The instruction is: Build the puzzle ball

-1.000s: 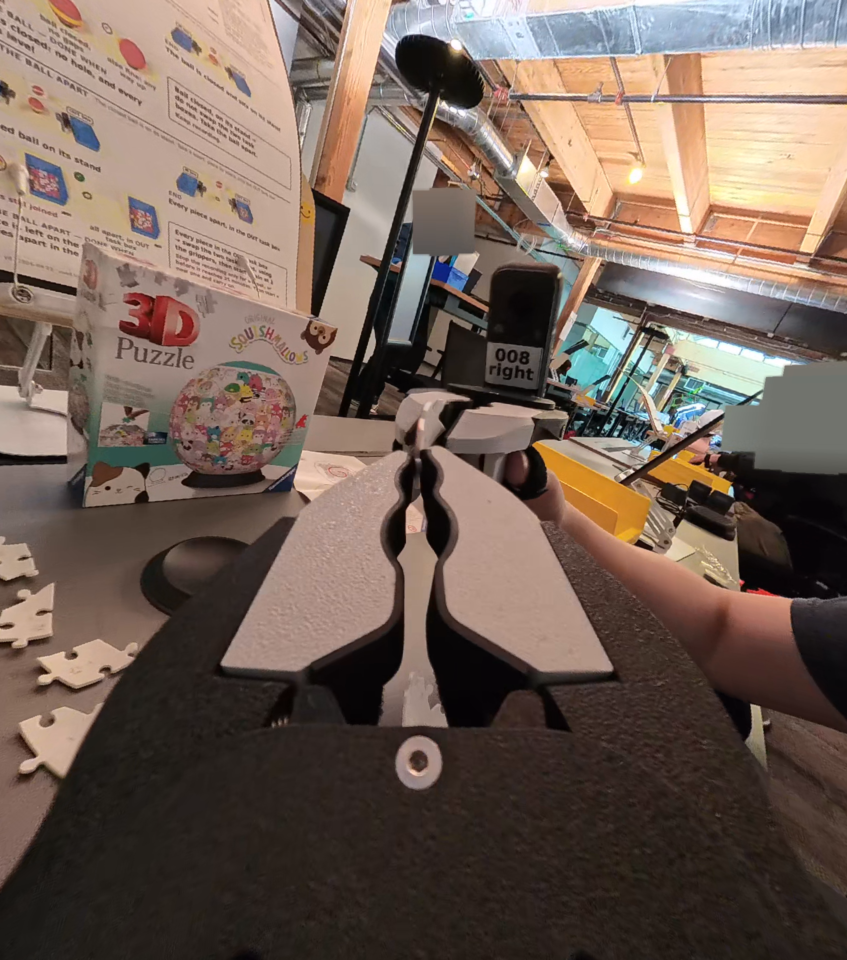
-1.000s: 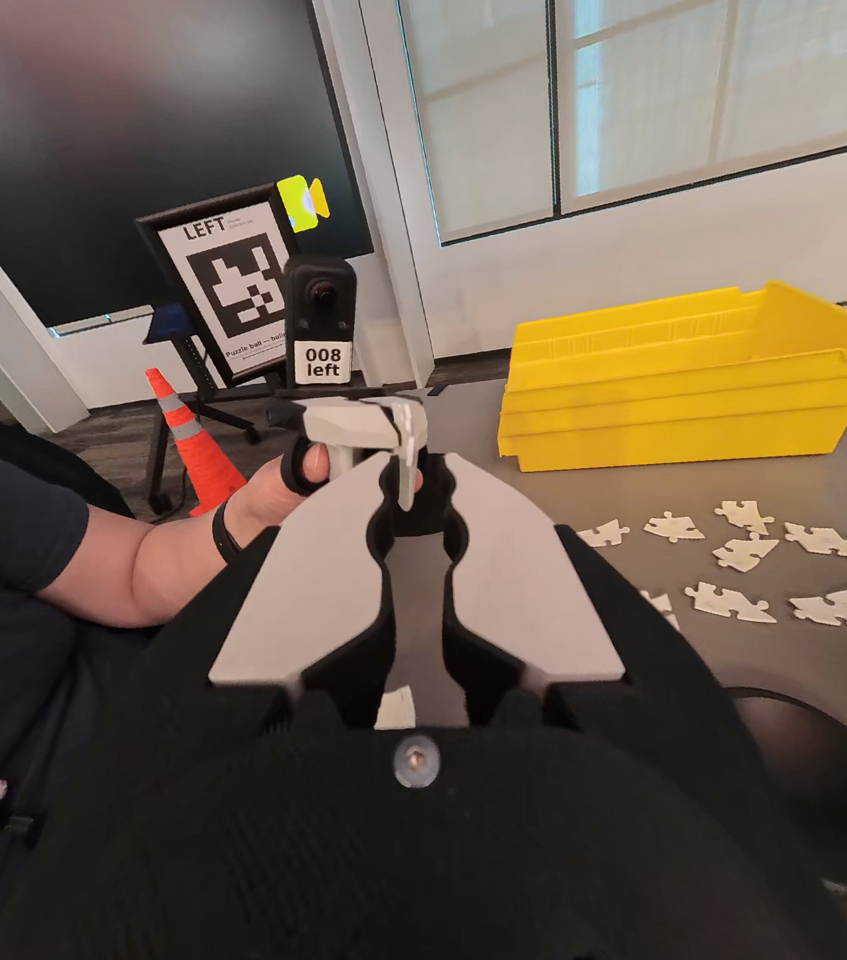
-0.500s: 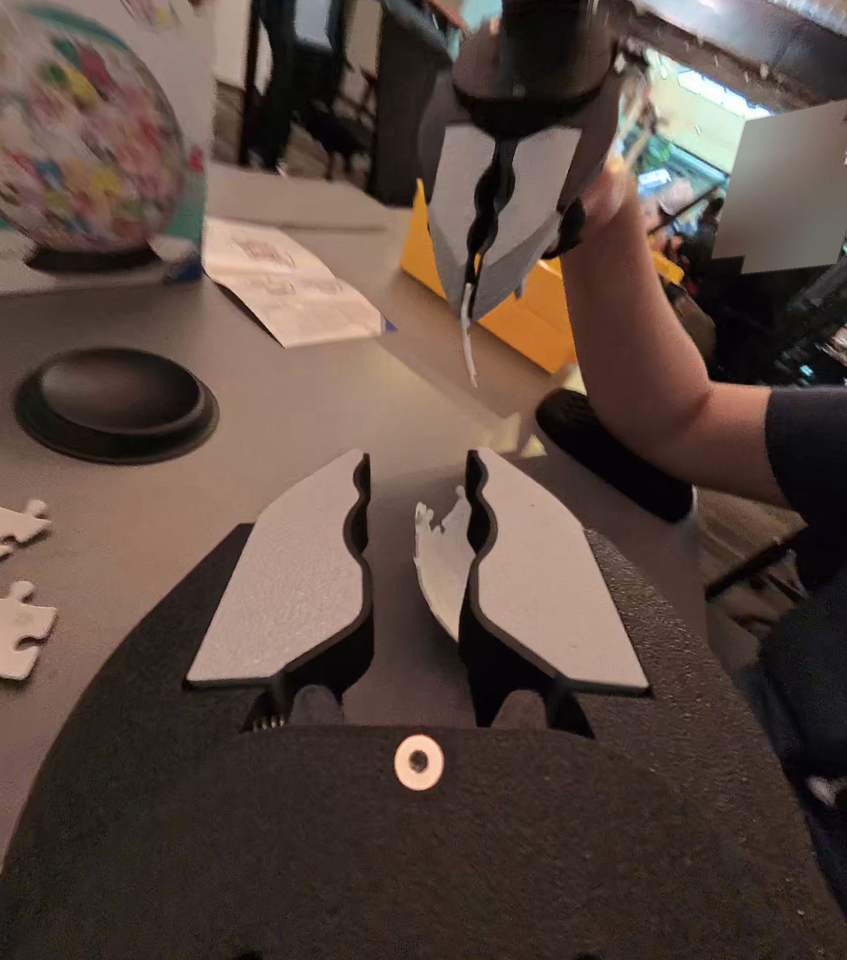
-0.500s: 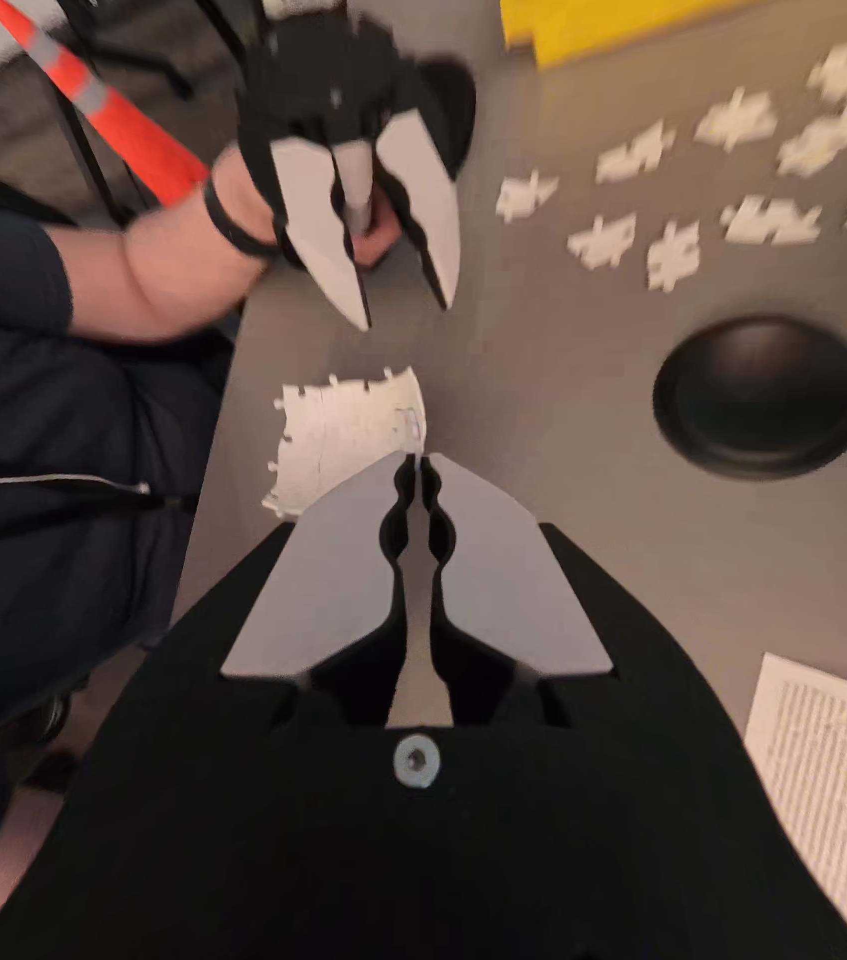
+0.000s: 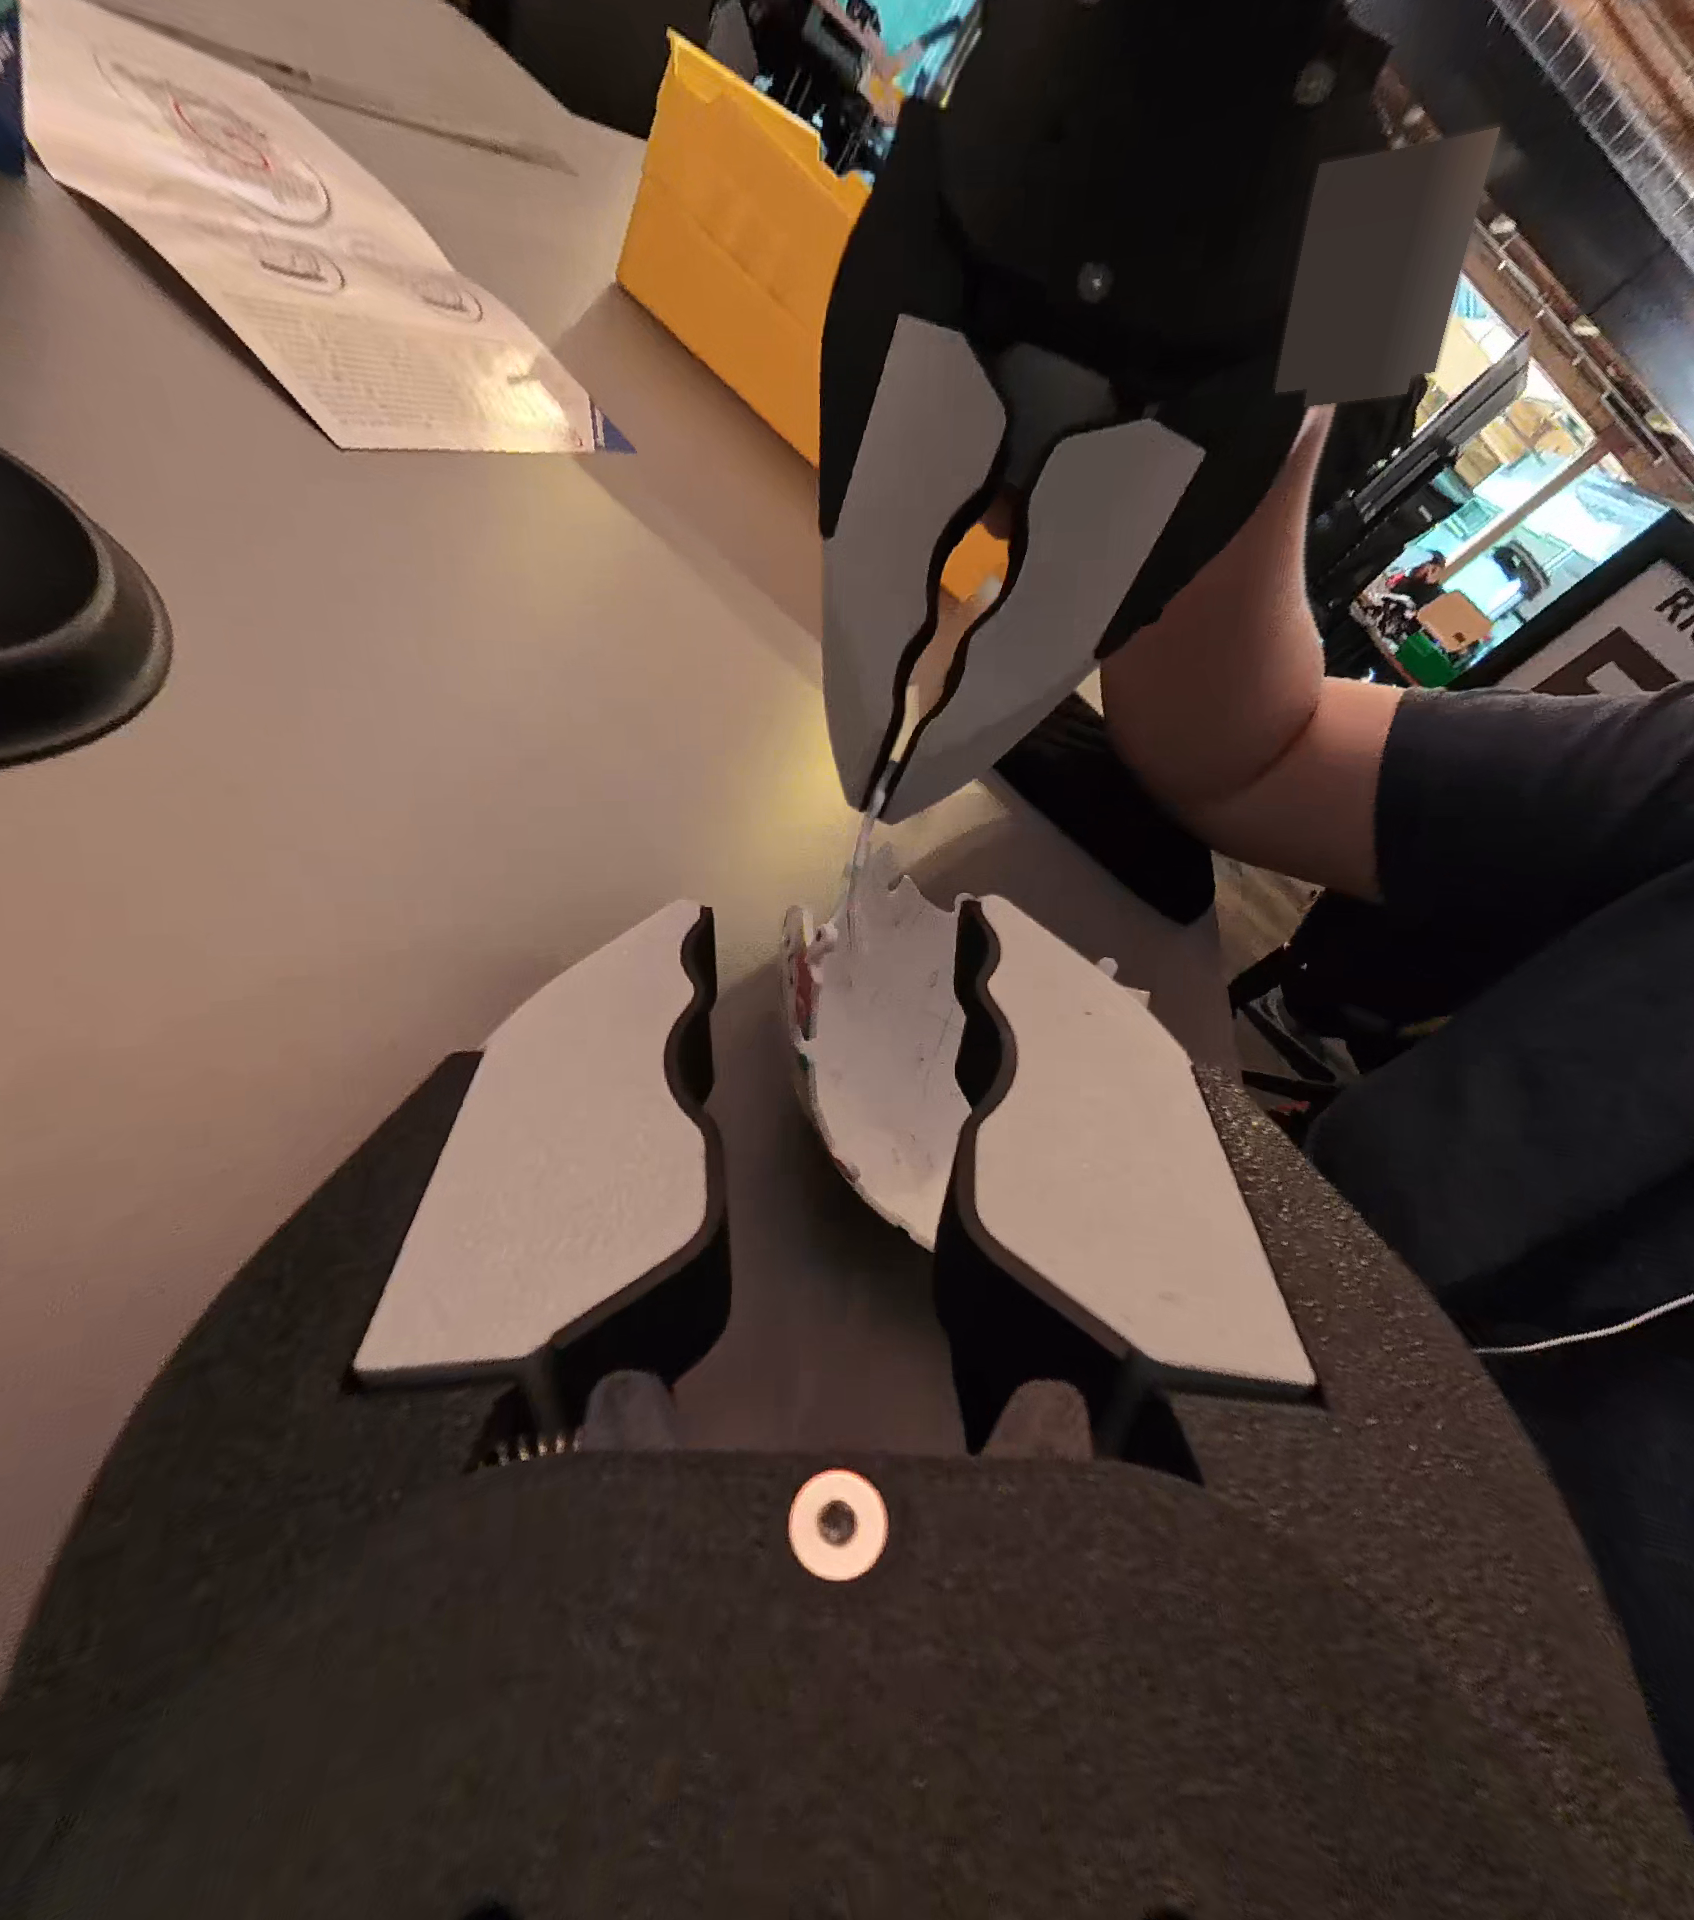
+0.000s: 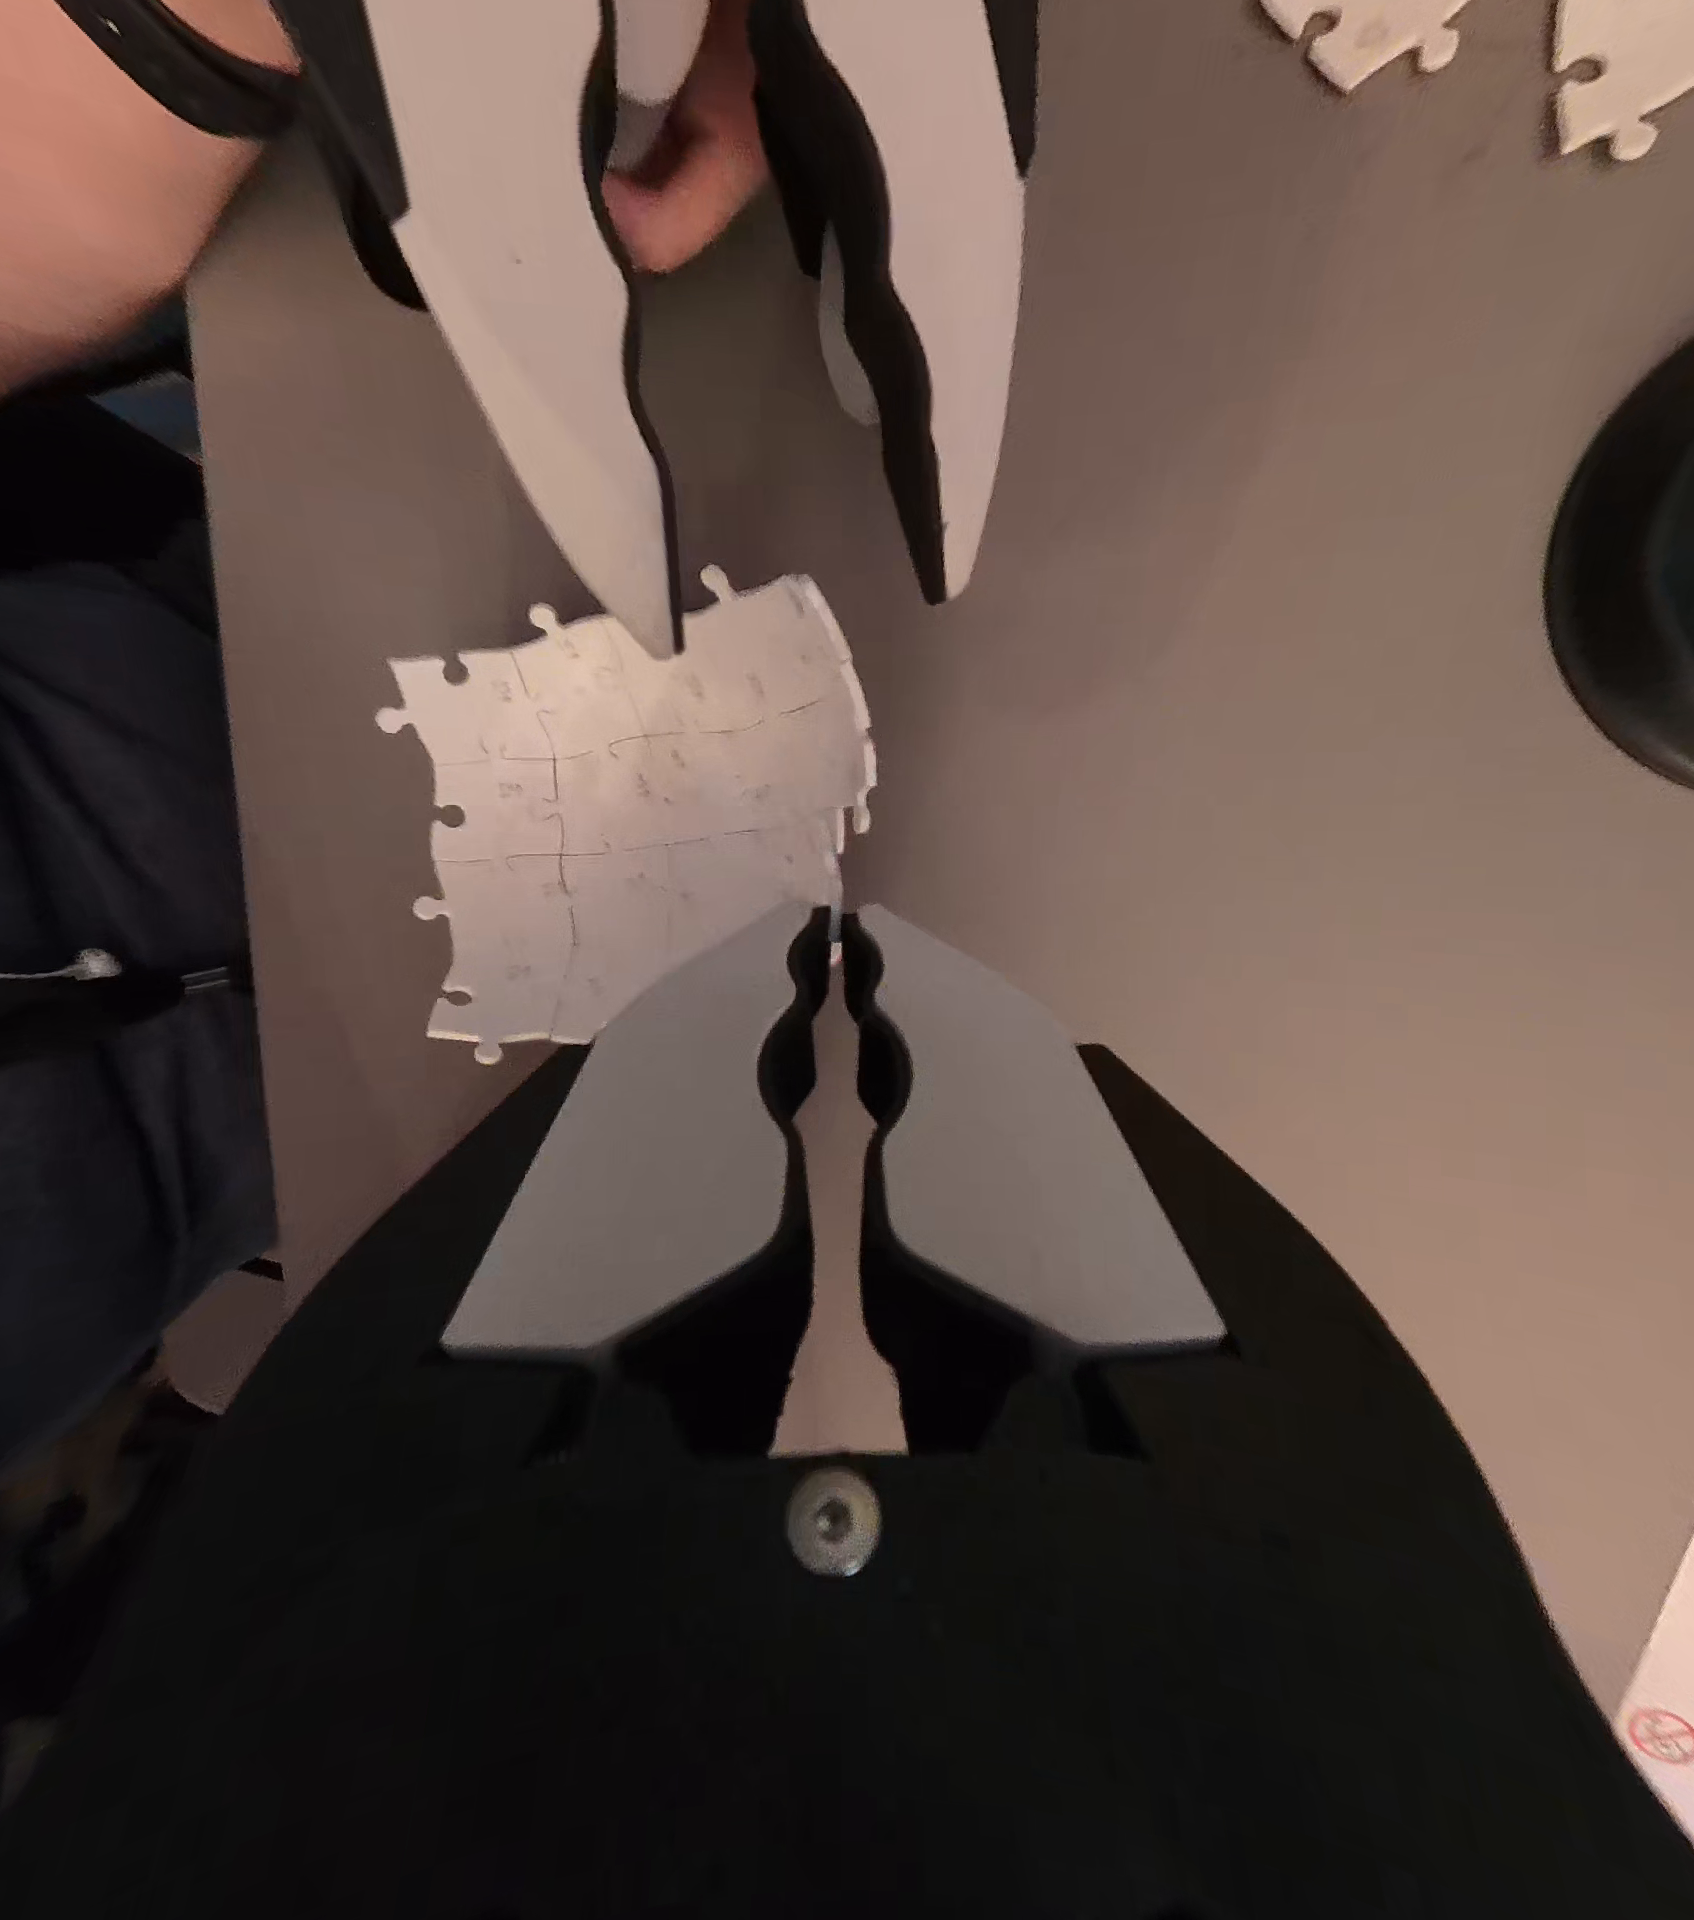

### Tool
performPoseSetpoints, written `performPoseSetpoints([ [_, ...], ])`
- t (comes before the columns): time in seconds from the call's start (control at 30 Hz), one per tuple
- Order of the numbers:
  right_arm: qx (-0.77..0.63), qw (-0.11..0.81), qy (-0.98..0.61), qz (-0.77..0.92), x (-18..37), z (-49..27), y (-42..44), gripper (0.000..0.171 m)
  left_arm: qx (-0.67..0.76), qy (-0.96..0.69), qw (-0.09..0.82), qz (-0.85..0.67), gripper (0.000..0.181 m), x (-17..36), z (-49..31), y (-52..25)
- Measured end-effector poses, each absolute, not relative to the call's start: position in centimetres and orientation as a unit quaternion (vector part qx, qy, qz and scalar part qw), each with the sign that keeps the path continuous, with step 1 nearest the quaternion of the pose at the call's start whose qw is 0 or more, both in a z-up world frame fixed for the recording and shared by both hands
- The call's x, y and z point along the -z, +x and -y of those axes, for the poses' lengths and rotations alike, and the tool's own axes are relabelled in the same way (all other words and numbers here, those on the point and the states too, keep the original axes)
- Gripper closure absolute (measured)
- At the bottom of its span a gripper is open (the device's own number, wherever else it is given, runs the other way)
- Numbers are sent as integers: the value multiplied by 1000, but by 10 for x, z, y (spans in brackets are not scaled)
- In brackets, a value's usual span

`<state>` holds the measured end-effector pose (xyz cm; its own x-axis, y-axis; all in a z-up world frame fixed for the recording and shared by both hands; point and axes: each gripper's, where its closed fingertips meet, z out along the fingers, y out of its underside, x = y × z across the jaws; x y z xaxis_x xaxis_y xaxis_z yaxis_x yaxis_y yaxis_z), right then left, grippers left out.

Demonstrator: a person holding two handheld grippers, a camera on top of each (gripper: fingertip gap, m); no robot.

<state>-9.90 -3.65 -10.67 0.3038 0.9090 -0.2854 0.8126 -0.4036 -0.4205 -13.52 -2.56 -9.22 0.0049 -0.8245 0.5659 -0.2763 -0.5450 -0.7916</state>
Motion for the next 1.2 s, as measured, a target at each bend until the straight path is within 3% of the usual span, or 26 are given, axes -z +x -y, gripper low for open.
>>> performPoseSetpoints([
  [0.47,-204,89,-807,547,118,34,-99,168,498,-702,210,-465,139,118,37,-118],
  [1.2,-195,82,-804,556,121,28,-102,168,456,-709,179,-507,161,134,44,-115],
])
